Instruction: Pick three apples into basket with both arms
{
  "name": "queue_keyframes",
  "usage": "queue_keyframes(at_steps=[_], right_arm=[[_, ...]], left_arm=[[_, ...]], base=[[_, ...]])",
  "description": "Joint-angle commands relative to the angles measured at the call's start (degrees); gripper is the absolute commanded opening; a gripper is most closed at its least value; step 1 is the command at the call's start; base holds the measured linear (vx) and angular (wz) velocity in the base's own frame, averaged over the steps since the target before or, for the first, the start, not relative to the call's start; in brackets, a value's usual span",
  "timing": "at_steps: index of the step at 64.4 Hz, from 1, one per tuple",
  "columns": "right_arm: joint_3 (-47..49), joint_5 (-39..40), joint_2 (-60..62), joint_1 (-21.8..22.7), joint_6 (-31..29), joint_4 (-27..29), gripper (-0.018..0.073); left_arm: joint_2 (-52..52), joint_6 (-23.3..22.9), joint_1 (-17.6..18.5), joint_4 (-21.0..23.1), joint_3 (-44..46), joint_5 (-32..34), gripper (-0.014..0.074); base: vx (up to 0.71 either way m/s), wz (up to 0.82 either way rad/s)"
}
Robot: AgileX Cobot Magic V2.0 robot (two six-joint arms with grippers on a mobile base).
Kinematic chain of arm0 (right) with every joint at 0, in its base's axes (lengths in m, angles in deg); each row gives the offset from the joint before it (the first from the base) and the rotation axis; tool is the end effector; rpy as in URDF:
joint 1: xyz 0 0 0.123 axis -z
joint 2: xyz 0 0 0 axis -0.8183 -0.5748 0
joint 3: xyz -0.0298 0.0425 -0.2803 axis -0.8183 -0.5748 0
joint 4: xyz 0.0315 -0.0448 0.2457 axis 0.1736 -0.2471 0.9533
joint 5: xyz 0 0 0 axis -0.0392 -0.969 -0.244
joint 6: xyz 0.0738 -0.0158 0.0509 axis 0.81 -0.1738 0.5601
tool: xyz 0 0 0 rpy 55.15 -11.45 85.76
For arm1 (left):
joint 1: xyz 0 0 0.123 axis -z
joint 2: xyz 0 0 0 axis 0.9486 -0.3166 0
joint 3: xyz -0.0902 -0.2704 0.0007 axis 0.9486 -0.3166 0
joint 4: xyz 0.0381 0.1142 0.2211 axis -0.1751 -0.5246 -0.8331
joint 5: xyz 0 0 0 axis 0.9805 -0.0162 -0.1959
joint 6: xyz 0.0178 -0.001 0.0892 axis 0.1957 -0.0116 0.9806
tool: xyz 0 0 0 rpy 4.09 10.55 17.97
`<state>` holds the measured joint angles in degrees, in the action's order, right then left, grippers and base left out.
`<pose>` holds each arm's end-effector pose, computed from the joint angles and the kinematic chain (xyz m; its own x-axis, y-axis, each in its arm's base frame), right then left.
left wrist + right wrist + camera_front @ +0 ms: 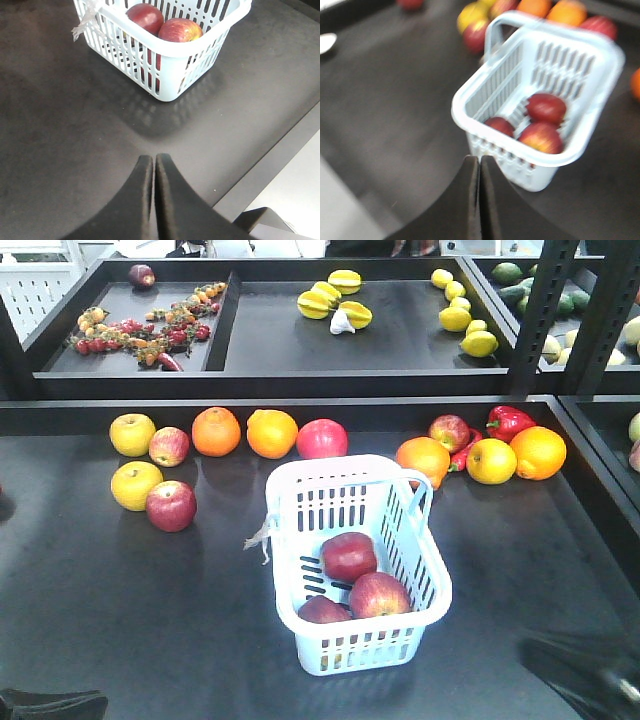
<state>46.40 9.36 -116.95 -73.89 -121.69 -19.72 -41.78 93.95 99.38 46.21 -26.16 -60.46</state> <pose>0.0847 0.0601 0.2859 -0.3837 -0.2331 -0.8935 -0.6176 0.7841 0.0606 0.0876 -0.0672 0.2309 -0.5385 0.2796 -0.7949 0.5976 0.7918 -0.1263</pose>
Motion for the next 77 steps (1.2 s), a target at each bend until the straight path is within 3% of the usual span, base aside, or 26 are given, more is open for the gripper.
queue_keyframes(at_steps=[1, 9, 17, 71, 77], right_arm=[[-3.35, 7.25, 7.17, 0.32, 4.32, -1.63, -0.0003], [-5.76, 5.83, 12.25, 0.32, 11.34, -7.99, -0.0003], [-6.03, 5.37, 12.77, 0.32, 13.09, -12.50, -0.0003], [-6.03, 5.14, 12.77, 0.32, 13.09, -12.44, -0.0003], [-6.03, 5.14, 12.77, 0.32, 13.09, -12.44, -0.0003]], left_arm=[[0.08, -0.34, 0.17, 1.30, 1.41, 3.83, -0.0006], [0.08, -0.34, 0.17, 1.30, 1.41, 6.19, -0.0006], [0.08, -0.34, 0.17, 1.30, 1.41, 7.45, -0.0006], [0.11, -0.34, 0.17, 0.75, 1.36, 7.31, -0.0006], [0.22, -3.59, 0.17, 1.14, -0.02, 8.44, -0.0006]], base=[[0.00, 0.00], [0.00, 0.00], [0.00, 0.00], [0.00, 0.00], [0.00, 0.00]])
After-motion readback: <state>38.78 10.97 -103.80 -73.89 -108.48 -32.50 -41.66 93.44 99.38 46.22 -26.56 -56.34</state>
